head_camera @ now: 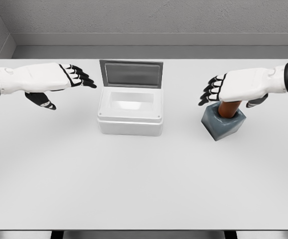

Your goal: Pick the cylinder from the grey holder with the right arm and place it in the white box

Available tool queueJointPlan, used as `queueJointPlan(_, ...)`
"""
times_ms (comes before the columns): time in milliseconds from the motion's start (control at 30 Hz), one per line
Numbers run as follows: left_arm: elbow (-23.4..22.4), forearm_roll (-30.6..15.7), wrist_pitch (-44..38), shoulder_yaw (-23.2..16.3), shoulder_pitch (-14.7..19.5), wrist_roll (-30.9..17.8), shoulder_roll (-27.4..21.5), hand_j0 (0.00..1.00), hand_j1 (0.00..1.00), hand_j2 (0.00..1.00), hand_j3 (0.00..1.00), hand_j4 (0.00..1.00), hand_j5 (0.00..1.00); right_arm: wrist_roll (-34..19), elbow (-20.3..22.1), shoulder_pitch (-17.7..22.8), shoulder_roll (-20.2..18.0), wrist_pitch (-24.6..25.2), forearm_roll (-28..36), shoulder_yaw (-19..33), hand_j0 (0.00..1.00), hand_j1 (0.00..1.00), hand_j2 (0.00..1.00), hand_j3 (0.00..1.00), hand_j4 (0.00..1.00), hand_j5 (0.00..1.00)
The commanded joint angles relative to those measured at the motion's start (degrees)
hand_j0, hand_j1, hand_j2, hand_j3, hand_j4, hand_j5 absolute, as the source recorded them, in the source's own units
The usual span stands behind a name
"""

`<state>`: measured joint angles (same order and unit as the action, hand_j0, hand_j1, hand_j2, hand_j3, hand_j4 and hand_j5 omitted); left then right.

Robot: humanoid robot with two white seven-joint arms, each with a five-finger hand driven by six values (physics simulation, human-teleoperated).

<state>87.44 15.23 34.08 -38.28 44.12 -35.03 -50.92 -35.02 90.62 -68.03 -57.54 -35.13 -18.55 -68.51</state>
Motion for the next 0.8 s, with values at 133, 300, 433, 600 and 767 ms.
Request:
queueJointPlan(133, 0.28, -0.47, -0.07, 0.23, -0.26, 0.03, -0.05, 1.0, 1.0, 1.0, 1.0, 1.0, 1.0, 0.02, -0.71, 0.0, -0.03, 0.13, -1.48, -0.48, 0.94, 0.94, 0.94, 0.94, 0.94, 0.94)
queueJointPlan(300, 1.42, -0.47, -0.07, 0.23, -0.35, 0.03, -0.05, 1.0, 1.0, 1.0, 1.0, 1.0, 1.0, 0.02, -0.36, -0.09, -0.21, 0.13, -1.57, -0.57, 0.94, 0.94, 0.94, 0.94, 0.94, 0.94)
queueJointPlan(433, 1.42, -0.03, -0.07, 0.05, -0.53, 0.03, 0.03, 1.0, 1.0, 1.0, 1.0, 1.0, 1.0, 0.02, -0.71, -0.18, -0.03, 0.13, -2.71, -1.01, 0.89, 0.89, 0.89, 0.89, 0.89, 0.89)
queueJointPlan(600, 1.33, -0.12, 0.02, 0.23, -0.09, 0.03, -0.05, 1.0, 1.0, 1.0, 1.0, 1.0, 1.0, 0.02, -1.41, -0.79, 0.15, 0.13, -2.8, -1.62, 0.86, 0.86, 0.86, 0.86, 0.86, 0.86)
queueJointPlan(767, 3.88, -0.38, -0.25, 1.1, 0.18, 0.03, -0.67, 1.0, 1.0, 1.0, 1.0, 1.0, 1.0, 0.02, -1.33, -0.88, 0.23, 0.13, -2.89, -2.5, 0.83, 0.83, 0.83, 0.83, 0.83, 0.83)
